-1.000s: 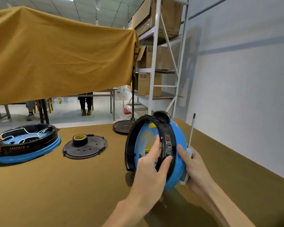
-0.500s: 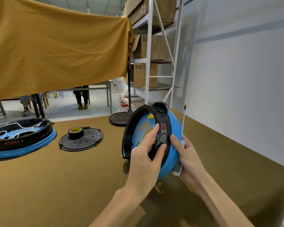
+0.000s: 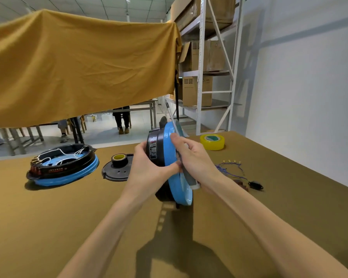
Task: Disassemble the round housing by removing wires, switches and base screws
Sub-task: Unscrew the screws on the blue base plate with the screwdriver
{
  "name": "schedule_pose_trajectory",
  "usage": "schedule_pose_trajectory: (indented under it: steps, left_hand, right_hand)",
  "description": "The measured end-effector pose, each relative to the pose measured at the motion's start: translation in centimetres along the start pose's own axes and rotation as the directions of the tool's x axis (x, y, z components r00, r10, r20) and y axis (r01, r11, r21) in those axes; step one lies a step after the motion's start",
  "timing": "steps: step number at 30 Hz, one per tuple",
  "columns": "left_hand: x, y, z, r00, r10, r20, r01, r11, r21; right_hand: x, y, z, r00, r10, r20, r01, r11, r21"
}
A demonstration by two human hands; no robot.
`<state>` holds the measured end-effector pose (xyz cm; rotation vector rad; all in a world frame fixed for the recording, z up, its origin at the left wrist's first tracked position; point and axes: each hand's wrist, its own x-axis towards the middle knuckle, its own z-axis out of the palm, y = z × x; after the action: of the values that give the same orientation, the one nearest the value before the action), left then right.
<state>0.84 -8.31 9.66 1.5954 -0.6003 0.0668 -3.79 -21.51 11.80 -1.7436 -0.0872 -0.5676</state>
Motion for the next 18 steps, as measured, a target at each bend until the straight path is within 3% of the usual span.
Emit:
schedule_pose_trajectory:
  steps: [2, 5, 8, 10, 12, 15, 18]
  left_hand:
    - [0.4, -0.3, -1.8, 0.998, -0.056, 0.017, 0.056, 0.998, -0.002]
    - [0.9, -0.8, -3.5, 0.990, -0.139, 0.012, 0.140, 0.989, -0.041]
    - [0.7, -1.2, -4.3, 0.971, -0.233, -0.042, 0.226, 0.965, -0.130]
    - [0.6, -1.6, -4.4, 0.957, -0.271, -0.105, 0.260, 0.960, -0.108]
    - [1.2, -2.3, -4.7, 0.927, -0.330, -0.178, 0.323, 0.944, -0.072]
    - [2.4, -3.5, -6.0, 0.860, -0.459, -0.223, 0.425, 0.886, -0.184]
    - [2.2, -5.3, -7.5, 0.844, -0.529, -0.090, 0.476, 0.814, -0.333]
  right_hand:
    - [0.7, 0.1, 1.0, 0.997, -0.007, 0.076, 0.011, 0.998, -0.058]
    - [1.9, 0.2, 1.6, 0.976, 0.107, 0.189, -0.088, 0.991, -0.102]
    - [2.6, 0.5, 1.8, 0.899, 0.288, 0.331, -0.309, 0.951, 0.013]
    - [2.6, 1.2, 2.1, 0.864, 0.330, 0.379, -0.388, 0.917, 0.088]
    - [2.3, 2.2, 2.5, 0.886, 0.340, 0.315, -0.383, 0.920, 0.085]
    - [1.7, 3.4, 1.6, 0.913, 0.372, 0.166, -0.392, 0.914, 0.108]
    - [0.9, 3.6, -1.0, 0.890, 0.430, 0.153, -0.444, 0.893, 0.070]
